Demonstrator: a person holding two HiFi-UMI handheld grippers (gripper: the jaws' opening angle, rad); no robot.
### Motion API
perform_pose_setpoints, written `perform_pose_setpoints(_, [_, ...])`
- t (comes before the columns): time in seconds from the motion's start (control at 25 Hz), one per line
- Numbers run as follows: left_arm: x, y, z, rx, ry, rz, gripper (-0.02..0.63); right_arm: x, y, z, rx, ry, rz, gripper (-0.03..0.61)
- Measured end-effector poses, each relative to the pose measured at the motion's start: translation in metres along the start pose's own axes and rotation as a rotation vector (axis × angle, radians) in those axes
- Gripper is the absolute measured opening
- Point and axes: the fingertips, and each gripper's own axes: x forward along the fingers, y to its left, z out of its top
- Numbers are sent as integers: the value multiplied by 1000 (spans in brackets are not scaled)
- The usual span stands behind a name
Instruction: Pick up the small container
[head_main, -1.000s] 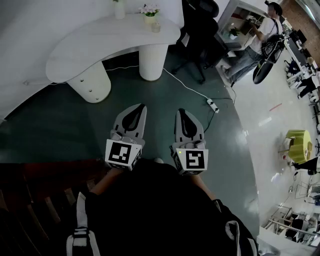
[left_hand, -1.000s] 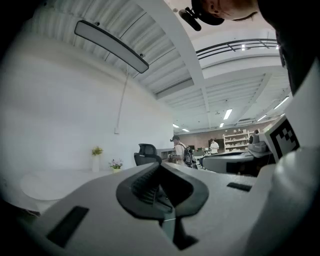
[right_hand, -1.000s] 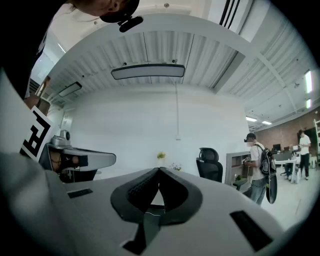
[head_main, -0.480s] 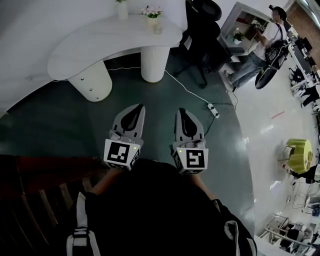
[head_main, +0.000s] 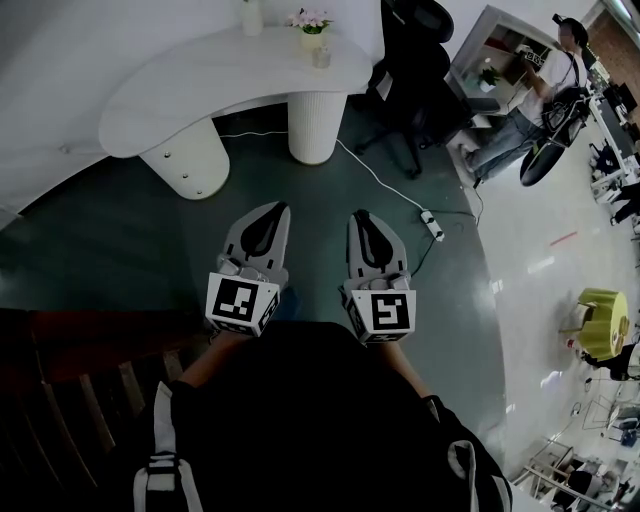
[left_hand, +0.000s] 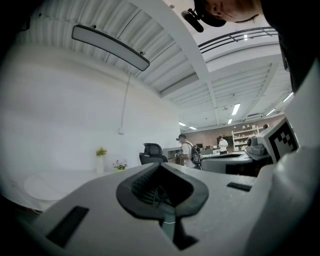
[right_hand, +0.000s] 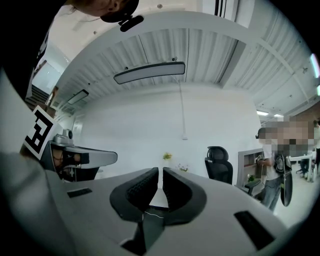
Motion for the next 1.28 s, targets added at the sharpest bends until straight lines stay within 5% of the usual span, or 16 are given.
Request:
perform_pose_setpoints(0.56, [106, 83, -15, 5, 3, -37, 9, 129, -43, -31, -21, 55, -36, 176])
perform_pose_setpoints(1.28, [248, 205, -42, -35, 84, -150, 9, 312, -87, -72, -13, 113, -146, 184])
